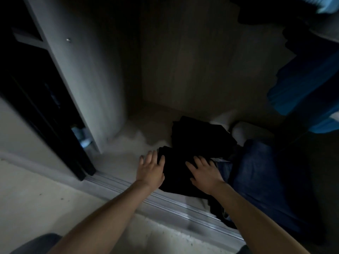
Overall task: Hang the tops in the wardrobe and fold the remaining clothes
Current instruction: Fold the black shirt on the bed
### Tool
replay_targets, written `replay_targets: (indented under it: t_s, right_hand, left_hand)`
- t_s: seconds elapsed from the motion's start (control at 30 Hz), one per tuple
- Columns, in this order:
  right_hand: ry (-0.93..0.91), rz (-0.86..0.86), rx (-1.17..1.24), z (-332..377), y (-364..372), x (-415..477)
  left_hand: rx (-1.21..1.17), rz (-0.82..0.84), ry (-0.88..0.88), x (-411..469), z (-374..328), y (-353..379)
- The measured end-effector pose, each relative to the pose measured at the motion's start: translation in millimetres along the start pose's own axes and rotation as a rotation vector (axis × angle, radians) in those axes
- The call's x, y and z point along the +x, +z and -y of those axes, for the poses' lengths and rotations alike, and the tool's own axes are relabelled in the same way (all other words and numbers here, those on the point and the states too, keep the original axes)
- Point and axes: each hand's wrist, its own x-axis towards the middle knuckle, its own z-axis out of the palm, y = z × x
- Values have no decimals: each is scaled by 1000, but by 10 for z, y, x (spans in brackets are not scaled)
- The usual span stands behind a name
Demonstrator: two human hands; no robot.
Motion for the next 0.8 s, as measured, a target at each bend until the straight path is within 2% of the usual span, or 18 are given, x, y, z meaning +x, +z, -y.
replay_targets:
  t_s: [0.17,0.27,0.43,0.53,0.63,0.73,0.8]
  right_hand:
    - [-47,-130,4,257,-300,68]
    - [-64,-101,33,514,-535,-7]
    - [-258,-75,28,952,-1408,-365]
    - [-412,-87,36,1256,-2060,-661]
    - [-544,-82,50,1564,-2623,-959]
    - [-669,-60,-34,1914,-3098,-1294]
    - [-757,-113,-78,2142,-3389,-1503]
  left_hand:
    - [12,-94,-51,-210,365,-116]
    - [-3,-40,-86,-475,564,-321]
    - [-70,34,-253,-1277,895,-1051]
    - [-150,-36,-430,-1904,1108,-1615]
    - [-235,14,-636,-2583,1328,-2034]
    - [-313,-12,-874,-3449,1498,-2351]
    - [-356,-43,-1026,-4023,1516,-2548]
